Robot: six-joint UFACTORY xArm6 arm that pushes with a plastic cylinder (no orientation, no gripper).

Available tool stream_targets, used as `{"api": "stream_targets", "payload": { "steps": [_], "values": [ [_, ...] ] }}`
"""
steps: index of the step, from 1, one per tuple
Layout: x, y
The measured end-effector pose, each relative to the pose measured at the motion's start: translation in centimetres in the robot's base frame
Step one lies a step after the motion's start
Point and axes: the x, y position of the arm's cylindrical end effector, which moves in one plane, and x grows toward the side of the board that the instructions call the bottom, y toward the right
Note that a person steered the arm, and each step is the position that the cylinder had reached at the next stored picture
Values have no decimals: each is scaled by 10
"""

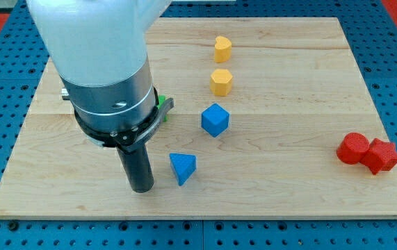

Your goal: Move the blue triangle below to the blue cube

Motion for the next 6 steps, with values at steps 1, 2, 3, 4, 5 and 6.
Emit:
{"api": "stream_targets", "payload": {
  "steps": [1,2,3,4,5,6],
  "values": [
    [1,22],
    [-1,33],
    [-12,19],
    [-18,81],
    [-25,87],
    [-22,21]
  ]
}}
